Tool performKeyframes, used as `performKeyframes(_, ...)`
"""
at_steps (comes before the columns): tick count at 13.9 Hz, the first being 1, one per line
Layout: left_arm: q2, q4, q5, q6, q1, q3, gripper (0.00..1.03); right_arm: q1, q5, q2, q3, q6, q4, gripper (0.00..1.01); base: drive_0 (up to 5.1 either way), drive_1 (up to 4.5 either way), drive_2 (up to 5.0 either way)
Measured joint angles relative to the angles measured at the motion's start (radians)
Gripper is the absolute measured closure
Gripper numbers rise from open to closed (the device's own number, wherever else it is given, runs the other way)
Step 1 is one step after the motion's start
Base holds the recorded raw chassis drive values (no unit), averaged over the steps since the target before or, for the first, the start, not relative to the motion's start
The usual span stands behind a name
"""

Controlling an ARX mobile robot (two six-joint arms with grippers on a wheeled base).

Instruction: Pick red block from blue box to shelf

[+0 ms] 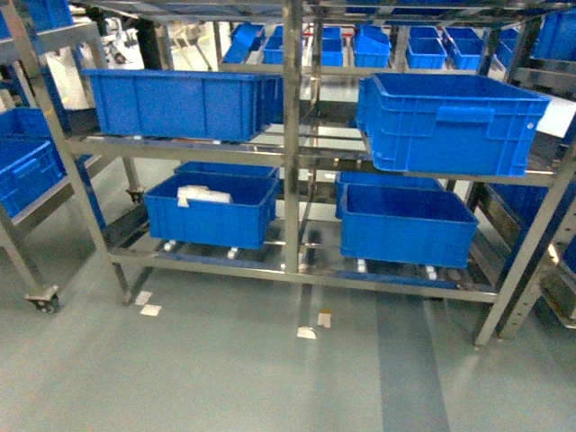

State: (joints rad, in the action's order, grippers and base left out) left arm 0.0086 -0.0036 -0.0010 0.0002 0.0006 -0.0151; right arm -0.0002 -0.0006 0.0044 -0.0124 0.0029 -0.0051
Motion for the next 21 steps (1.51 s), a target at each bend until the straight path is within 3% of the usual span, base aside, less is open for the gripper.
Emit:
performKeyframes(8,0.000,0.000,0.000,0.000,0.000,0.000,0.05,0.000,0.000,0.000,0.000,0.000,0.000,0.63,-1.5,-1.45,-1.5)
performKeyframes(17,0.000,0.000,0.000,0.000,-0.001,0.000,0.05,0.000,0.000,0.000,0.000,0.000,0.000,0.63,-0.1,-0.07,-0.1)
performKeyframes(21,0.000,0.001,0.000,0.000,-0.001,0.000,0.05,0.000,0.000,0.000,0.000,0.000,0.001,0.63,0.0,4.18,-4.1)
